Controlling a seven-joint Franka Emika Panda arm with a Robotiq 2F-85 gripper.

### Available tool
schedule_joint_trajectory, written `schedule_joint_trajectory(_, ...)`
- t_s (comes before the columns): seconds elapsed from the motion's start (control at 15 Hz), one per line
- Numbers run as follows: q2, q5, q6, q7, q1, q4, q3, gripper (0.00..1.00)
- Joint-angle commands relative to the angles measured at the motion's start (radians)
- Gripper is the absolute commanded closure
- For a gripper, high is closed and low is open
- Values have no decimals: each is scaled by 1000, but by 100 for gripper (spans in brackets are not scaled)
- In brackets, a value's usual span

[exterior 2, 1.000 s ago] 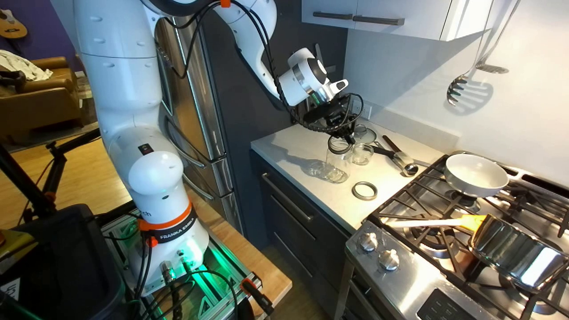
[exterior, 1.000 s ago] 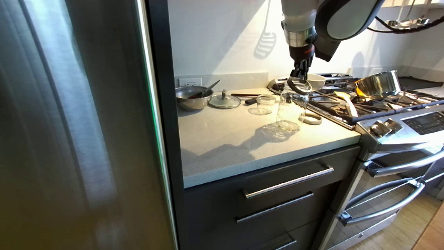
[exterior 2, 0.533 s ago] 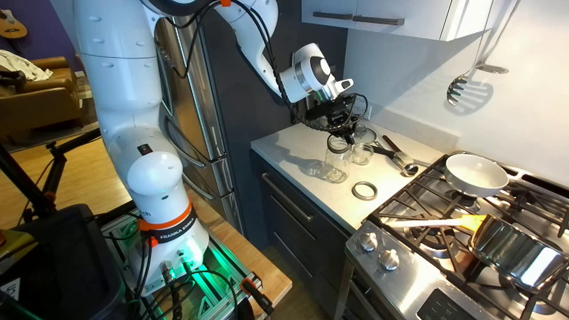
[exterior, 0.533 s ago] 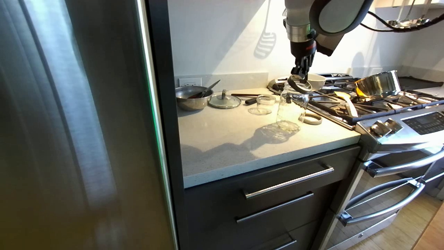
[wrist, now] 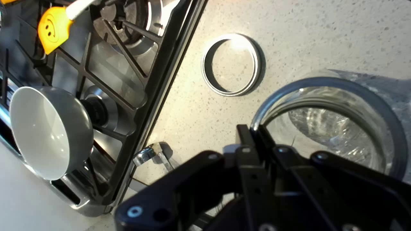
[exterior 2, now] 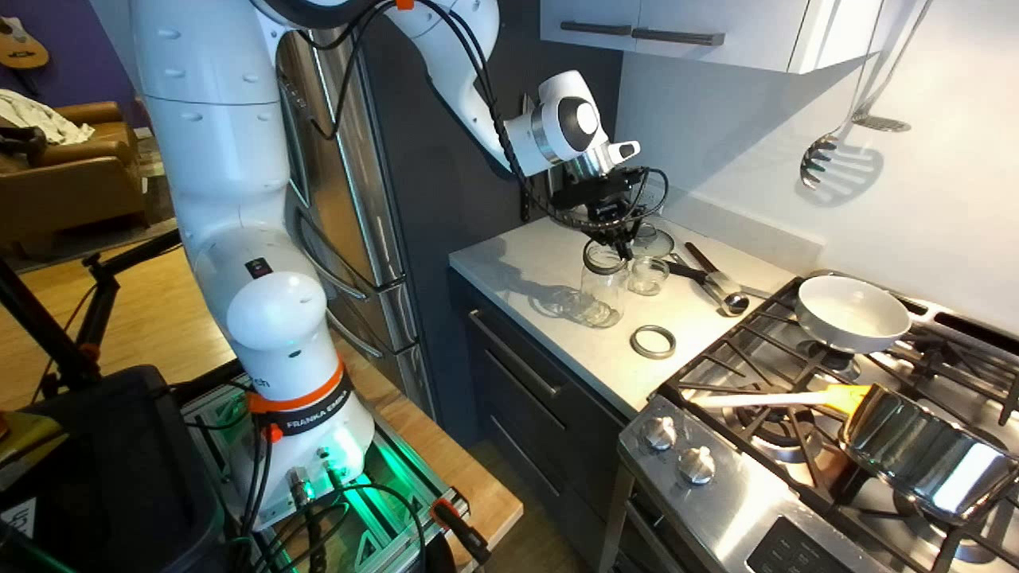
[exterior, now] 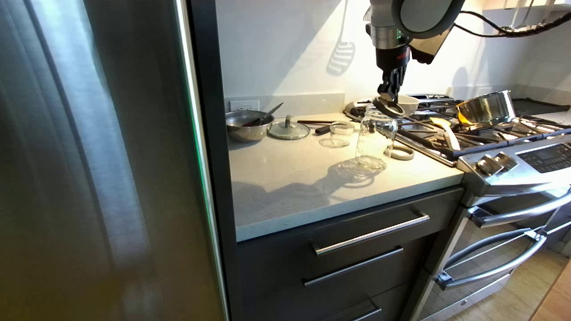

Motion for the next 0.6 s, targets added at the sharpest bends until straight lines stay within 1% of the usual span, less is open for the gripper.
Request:
schedule_joint_trajectory(0.0, -15, 33, -81, -58, 3, 13, 6, 98)
schedule_joint_trajectory(0.07, -16, 27, -89, -61, 3, 16, 5, 98)
schedule_joint_trajectory(0.13, -5, 6, -52, -27, 2, 13, 1, 98)
schedule_joint_trajectory(0.2, -6, 5, -55, -28, 3, 15, 1, 92)
schedule_joint_trajectory(0.53, -6, 5, -55, -28, 3, 16, 1, 92)
